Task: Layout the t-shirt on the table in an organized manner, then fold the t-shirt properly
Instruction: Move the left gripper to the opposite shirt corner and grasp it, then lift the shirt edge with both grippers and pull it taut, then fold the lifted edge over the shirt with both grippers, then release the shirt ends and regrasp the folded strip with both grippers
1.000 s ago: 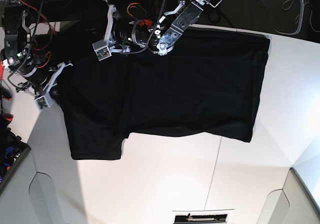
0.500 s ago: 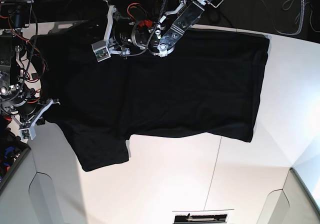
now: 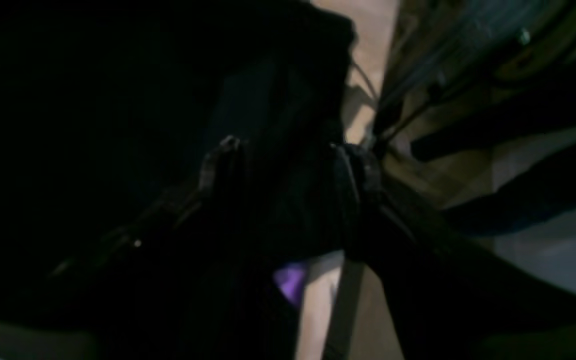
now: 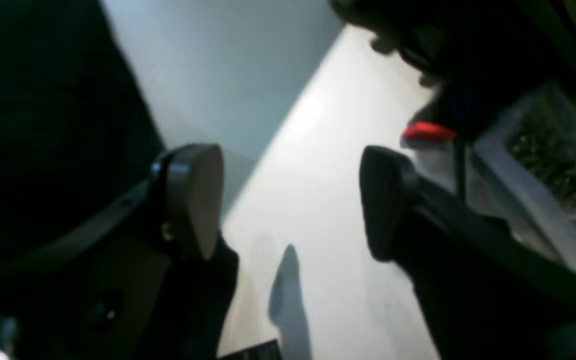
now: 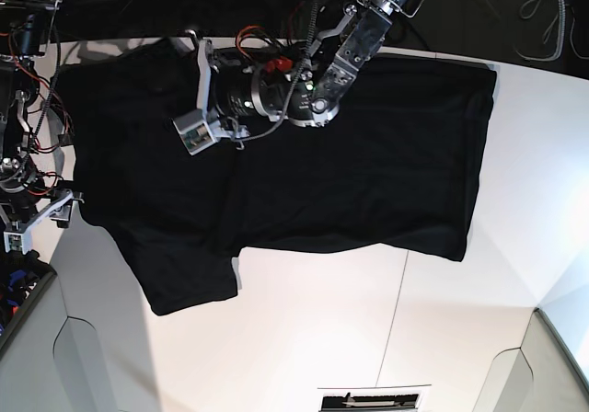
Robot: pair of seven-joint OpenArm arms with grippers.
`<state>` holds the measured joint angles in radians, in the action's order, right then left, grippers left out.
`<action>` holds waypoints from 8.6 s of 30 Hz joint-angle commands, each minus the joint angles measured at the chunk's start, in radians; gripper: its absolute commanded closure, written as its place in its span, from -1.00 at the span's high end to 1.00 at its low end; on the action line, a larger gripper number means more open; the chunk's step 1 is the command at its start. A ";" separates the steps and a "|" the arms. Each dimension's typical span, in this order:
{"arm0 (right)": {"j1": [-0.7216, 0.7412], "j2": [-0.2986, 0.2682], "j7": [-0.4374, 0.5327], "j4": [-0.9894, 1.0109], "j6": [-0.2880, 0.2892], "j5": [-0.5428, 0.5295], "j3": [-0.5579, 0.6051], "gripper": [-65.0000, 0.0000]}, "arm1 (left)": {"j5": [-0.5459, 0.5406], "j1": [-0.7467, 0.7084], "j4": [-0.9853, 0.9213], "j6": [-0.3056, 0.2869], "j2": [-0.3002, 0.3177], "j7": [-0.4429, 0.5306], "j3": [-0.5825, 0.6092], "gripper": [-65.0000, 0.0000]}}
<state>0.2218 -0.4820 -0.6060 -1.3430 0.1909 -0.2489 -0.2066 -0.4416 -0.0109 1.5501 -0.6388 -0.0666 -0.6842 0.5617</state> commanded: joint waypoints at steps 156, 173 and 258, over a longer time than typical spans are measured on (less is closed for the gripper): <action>-0.069 0.020 0.107 -0.058 0.277 -0.225 -0.243 -0.21 | -0.451 -0.241 0.120 -0.059 0.510 0.005 -0.874 -1.00; 0.245 0.039 0.211 0.499 0.336 -0.177 -0.114 -0.21 | -0.452 -0.239 0.119 -0.059 0.509 0.006 -0.874 -1.00; -0.726 0.219 -0.180 -0.794 0.370 -0.419 -0.179 -0.15 | -0.630 -0.288 0.119 -0.059 0.616 -0.278 -0.904 0.07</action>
<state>-0.5041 -0.2527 -0.8120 -2.1189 0.5575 -0.6540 -0.3779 -1.0519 -0.3027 1.6539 -0.6926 0.5316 -0.9794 -0.3325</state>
